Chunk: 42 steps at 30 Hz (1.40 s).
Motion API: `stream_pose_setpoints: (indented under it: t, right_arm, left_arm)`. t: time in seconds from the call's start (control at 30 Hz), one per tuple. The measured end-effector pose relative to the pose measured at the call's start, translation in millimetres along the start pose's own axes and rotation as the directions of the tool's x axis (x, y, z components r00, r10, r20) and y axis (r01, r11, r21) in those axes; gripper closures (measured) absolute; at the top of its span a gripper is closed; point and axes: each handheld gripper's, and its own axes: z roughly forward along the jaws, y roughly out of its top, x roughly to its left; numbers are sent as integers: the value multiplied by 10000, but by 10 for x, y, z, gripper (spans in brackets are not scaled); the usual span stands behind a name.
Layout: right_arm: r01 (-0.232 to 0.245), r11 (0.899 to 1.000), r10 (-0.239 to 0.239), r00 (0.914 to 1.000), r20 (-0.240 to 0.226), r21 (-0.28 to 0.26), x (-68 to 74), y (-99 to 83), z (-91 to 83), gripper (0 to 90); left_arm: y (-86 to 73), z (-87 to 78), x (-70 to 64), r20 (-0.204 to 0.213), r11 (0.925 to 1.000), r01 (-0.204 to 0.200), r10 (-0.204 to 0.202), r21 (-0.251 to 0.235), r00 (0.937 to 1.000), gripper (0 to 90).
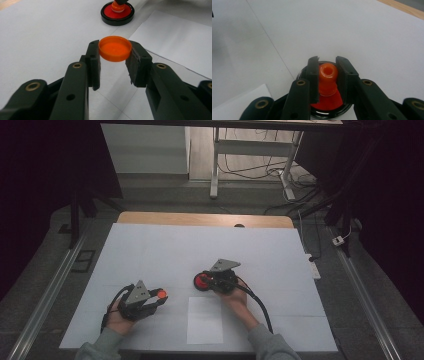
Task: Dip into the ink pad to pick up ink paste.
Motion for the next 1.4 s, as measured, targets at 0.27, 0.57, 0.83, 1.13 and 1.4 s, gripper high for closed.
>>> stream_pose_setpoints:
  t: [0.27,0.57,0.83,1.13,1.4]
  right_arm:
    - [40,9999,-40,10000,61,-99,12,-18,4,728]
    - [-175,9996,176,9998,41,-214,1,-46,3,729]
    - [-216,9993,219,9997,103,-305,11,-60,8,729]
    - [-253,9993,251,9997,-83,-259,-15,-42,8,726]
    - [-536,9947,533,9986,-66,-881,-86,-8,-104,725]
  left_arm:
    - [2,-6,-5,-7,10000,-6,6,14,10000,647]
    - [4,-7,-14,23,10000,9,-9,-1,10000,646]
    - [5,-6,-18,37,10000,4,-4,-2,10000,646]
    - [5,-17,-9,-25,9999,44,-44,-95,10000,646]
    - [2,-22,2,-30,9999,82,-83,-108,10000,646]
